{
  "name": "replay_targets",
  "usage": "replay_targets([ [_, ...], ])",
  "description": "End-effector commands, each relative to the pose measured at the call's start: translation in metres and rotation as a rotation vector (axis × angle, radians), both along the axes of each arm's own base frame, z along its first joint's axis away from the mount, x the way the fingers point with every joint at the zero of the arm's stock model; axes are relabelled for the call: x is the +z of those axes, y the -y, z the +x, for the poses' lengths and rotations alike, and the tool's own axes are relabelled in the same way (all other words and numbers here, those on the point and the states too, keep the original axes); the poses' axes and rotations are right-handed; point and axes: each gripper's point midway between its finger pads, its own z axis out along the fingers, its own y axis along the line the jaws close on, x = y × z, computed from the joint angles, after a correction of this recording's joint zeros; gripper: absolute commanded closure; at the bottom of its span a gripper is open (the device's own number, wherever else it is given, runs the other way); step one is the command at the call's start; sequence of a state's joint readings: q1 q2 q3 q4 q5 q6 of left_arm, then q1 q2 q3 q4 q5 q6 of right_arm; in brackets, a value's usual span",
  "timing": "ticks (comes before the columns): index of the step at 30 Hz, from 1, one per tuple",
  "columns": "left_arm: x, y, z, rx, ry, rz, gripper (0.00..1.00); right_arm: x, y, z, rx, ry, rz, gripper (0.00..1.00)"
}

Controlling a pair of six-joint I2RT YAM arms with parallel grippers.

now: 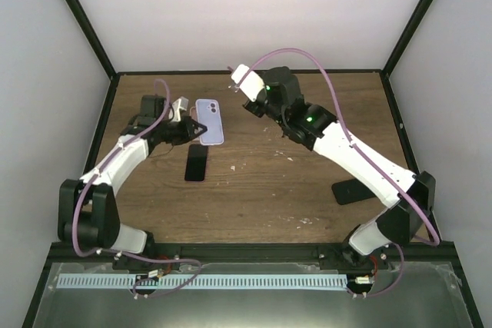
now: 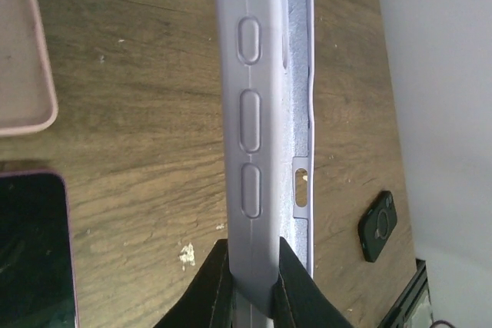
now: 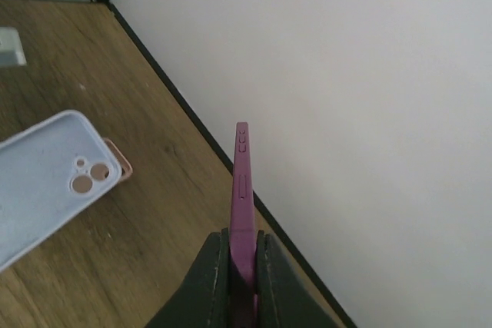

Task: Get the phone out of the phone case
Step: Place the phone case at the center of the board.

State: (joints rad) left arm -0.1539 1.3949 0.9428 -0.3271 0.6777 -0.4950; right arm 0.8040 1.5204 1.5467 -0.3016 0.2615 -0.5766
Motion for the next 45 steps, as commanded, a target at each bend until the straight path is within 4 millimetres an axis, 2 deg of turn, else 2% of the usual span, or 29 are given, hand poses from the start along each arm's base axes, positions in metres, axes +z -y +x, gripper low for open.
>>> replay_targets([
  [1,-0.004,0.019,0.019,-0.103,0.054,0.059,1.0,0.036,0.03,-0.004,-0.028,0.031,0.12,0.99],
  [7,-0.039,0.041,0.051,-0.122,-0.031,0.073,1.0,0.031,0.047,0.0,-0.058,0.025,0.12,0.99],
  [15,-0.075,0.061,0.089,-0.14,-0.098,0.066,1.0,0.023,0.051,-0.001,-0.066,0.013,0.114,0.99],
  [27,-0.116,0.08,0.116,-0.142,-0.154,0.064,1.0,0.02,0.052,0.001,-0.069,0.005,0.116,0.99],
  [33,-0.145,0.072,0.132,-0.077,-0.189,0.142,1.0,0.015,0.05,0.003,-0.069,-0.001,0.111,0.99],
  [35,-0.149,0.072,0.135,-0.071,-0.19,0.16,0.95,0.013,0.05,0.003,-0.068,-0.005,0.108,0.99],
  [38,-0.147,0.074,0.135,-0.073,-0.187,0.171,0.78,0.009,0.049,0.004,-0.067,-0.008,0.101,0.99],
  [43,-0.132,0.071,0.132,-0.065,-0.175,0.193,0.5,0.004,0.047,0.008,-0.068,-0.001,0.086,0.99],
  [45,-0.123,0.069,0.13,-0.06,-0.166,0.191,0.44,0.002,0.047,0.01,-0.074,0.009,0.077,0.99],
])
